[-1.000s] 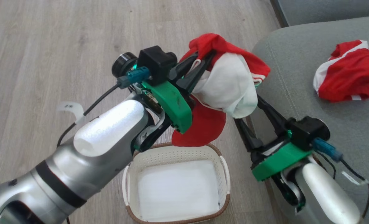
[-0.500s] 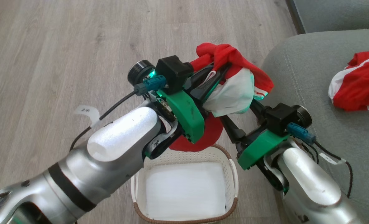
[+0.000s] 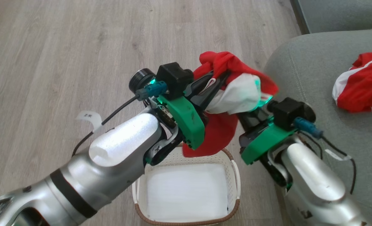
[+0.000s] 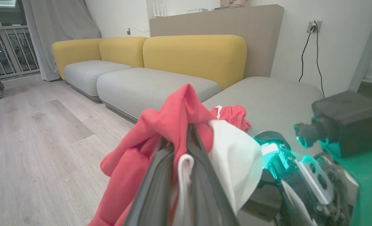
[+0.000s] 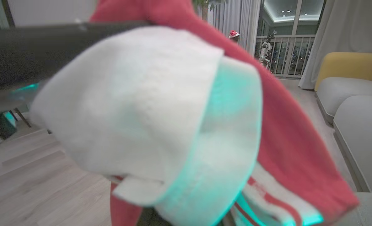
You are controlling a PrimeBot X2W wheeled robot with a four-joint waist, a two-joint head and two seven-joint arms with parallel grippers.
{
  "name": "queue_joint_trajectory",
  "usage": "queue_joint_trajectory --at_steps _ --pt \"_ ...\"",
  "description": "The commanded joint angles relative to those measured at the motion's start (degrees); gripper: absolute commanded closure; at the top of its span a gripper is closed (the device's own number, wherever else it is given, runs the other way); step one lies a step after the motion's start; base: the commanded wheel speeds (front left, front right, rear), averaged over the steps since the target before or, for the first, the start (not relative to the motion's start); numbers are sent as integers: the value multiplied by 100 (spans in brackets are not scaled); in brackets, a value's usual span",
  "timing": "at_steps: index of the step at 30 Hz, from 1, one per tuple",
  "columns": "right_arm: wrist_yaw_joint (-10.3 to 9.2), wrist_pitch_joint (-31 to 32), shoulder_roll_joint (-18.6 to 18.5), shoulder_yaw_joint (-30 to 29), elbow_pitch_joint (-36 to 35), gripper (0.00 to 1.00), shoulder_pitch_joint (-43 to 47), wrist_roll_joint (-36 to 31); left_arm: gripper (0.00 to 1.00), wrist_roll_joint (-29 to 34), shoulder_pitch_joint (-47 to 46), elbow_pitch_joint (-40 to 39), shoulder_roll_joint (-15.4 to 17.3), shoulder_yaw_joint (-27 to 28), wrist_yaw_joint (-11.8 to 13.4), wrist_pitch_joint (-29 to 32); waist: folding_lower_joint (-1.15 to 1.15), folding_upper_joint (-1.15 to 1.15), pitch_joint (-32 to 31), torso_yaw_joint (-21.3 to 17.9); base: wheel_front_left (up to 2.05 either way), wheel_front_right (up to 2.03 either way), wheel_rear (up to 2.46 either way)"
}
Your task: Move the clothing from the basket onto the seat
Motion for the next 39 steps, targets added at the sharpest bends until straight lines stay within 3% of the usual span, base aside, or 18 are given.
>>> queue_joint_trajectory --at_steps 1,12,13,15,16,17,30,39 --pt "-2 -76 34 -90 -300 100 -73 23 100 -37 -205 -106 112 243 15 -24 0 0 1 -30 0 0 0" --pt "-2 -78 -158 -881 -996 100 512 -23 100 -63 -68 -180 264 243 98 -78 0 0 68 -216 0 0 0" --pt "-2 -78 -165 -963 -1055 100 563 -23 91 -69 -50 -192 270 234 103 -73 0 0 69 -242 0 0 0" --pt "-2 -78 -181 -1114 -1167 100 659 -33 43 -72 -11 -221 277 205 114 -62 0 0 68 -295 0 0 0" --pt "-2 -78 -185 -1181 -1219 100 703 -39 12 -72 12 -237 283 191 126 -56 0 0 64 -332 0 0 0" --pt "-2 -78 -195 -1249 -1270 100 744 -50 0 -76 33 -258 286 179 134 -50 0 0 64 -364 0 0 0" --pt "-2 -54 -370 -1968 -1921 100 1072 -167 0 -16 209 -652 431 96 308 -64 0 0 133 -1064 0 0 0" --pt "-2 156 -405 -2375 -2633 100 1309 -278 0 61 229 -902 536 80 396 -117 0 0 248 -1794 0 0 0"
